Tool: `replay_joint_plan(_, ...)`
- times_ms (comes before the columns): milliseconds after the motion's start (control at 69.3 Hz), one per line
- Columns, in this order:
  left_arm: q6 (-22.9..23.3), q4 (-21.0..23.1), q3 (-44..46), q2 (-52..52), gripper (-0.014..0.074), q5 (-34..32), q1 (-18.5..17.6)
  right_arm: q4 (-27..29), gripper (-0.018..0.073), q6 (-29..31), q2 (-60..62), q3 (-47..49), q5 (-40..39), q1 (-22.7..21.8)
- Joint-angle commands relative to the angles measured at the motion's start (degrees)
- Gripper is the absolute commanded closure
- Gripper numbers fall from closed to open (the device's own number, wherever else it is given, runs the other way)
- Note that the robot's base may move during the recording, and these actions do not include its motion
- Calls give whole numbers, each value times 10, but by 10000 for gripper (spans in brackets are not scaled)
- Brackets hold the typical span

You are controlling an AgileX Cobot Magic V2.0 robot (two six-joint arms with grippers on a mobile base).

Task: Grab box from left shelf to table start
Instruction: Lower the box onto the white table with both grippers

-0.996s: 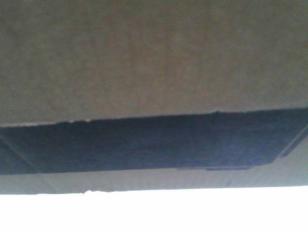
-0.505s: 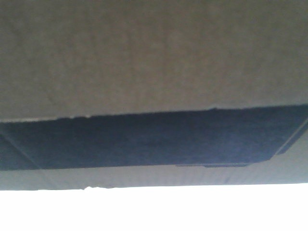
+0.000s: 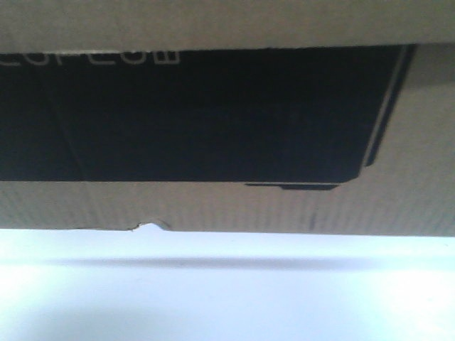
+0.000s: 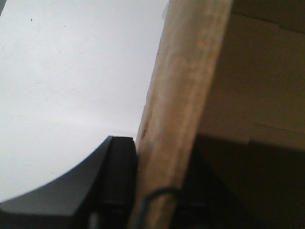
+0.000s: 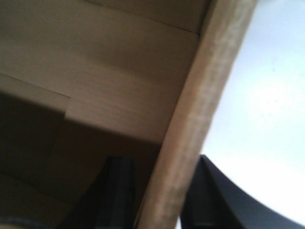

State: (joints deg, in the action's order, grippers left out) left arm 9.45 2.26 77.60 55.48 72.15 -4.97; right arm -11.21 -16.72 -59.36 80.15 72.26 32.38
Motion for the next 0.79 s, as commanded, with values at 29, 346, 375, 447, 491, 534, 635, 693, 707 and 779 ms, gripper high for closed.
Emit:
replay_joint_plan(29,-47,60,32,34,689,11,-12,4,501,11,-39,25,10,0)
replay_joint_plan(346,-73,45,32,137,689,-13,-12,4,501,11,-139,25,-15,-1)
replay_joint_plan(375,-73,45,32,144,689,-18,-12,4,501,11,-145,25,-18,-1)
replay_joint_plan(447,-73,45,32,161,689,-30,-12,4,501,11,-165,25,-28,-1)
replay_joint_plan(491,-73,45,32,168,689,-37,-12,4,501,11,-176,25,-35,-1)
replay_joint_plan(534,-73,45,32,178,689,-43,-12,4,501,11,-185,25,-40,-1)
replay_joint_plan(635,-73,45,32,195,689,-50,-12,4,501,11,-201,25,-45,-1)
replay_joint_plan(693,-73,45,32,204,689,-52,-12,3,501,11,-206,25,-46,-1)
replay_joint_plan(707,-73,45,32,207,689,-52,-12,3,501,11,-207,25,-46,-1)
replay_joint_plan(779,-75,45,32,219,685,-52,-12,2,501,11,-208,25,-50,-1)
